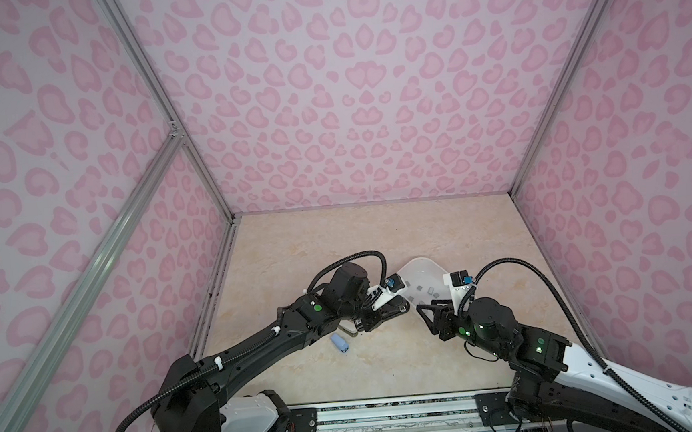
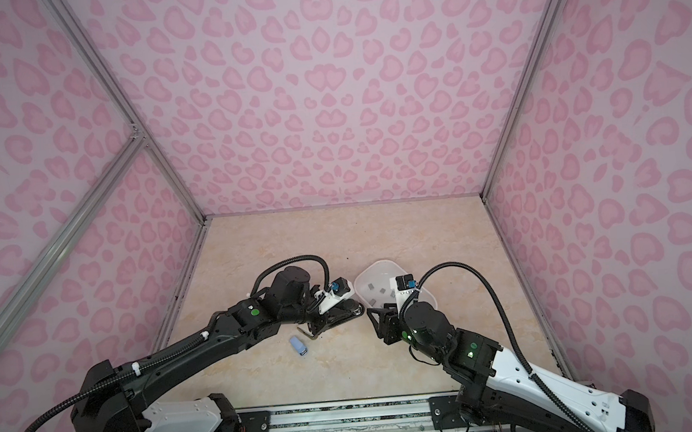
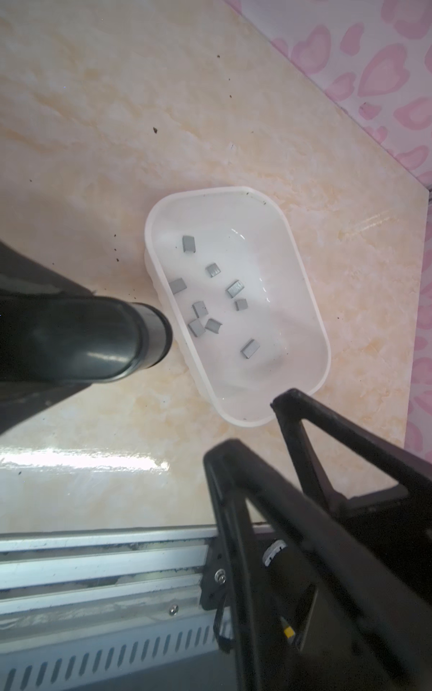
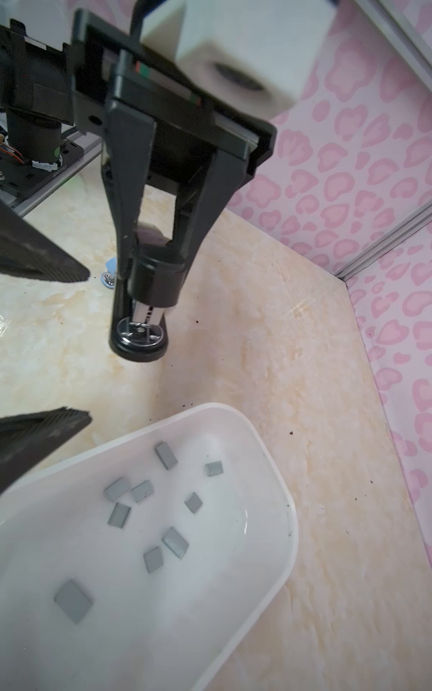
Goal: Load the staples into the stapler
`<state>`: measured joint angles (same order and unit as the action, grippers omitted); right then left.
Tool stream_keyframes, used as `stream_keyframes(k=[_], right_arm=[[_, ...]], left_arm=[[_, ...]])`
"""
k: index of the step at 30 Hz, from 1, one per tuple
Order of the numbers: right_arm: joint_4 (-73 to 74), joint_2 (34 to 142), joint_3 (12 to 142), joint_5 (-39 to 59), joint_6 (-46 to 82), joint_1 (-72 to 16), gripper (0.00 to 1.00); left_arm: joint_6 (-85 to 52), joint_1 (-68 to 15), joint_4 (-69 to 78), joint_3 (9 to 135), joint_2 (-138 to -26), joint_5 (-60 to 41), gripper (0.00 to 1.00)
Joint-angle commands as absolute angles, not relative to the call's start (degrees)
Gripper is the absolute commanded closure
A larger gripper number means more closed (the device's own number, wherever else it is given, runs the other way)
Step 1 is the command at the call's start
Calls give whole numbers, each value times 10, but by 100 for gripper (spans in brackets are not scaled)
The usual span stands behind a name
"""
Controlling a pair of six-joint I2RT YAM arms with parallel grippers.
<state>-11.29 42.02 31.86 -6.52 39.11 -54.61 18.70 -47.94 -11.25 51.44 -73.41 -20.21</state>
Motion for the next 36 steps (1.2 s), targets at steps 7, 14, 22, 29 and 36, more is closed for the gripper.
stream_keyframes(k=[7, 14, 22, 29, 36], right_arm=[[14, 453, 287, -26, 467, -530, 47], [78, 480, 269, 3, 502, -529, 50], [115, 466, 243, -9, 539, -525, 59], [168, 487, 231, 11, 574, -525, 65], [172, 514, 240, 33, 593, -525, 71]], left_arm=[[161, -479, 0, 474, -664, -231, 96], [156, -479, 3, 470, -657, -243, 96], [157, -486, 17, 458, -643, -255, 96], [160, -490, 24, 450, -627, -266, 96], [158, -491, 36, 441, -621, -244, 96]])
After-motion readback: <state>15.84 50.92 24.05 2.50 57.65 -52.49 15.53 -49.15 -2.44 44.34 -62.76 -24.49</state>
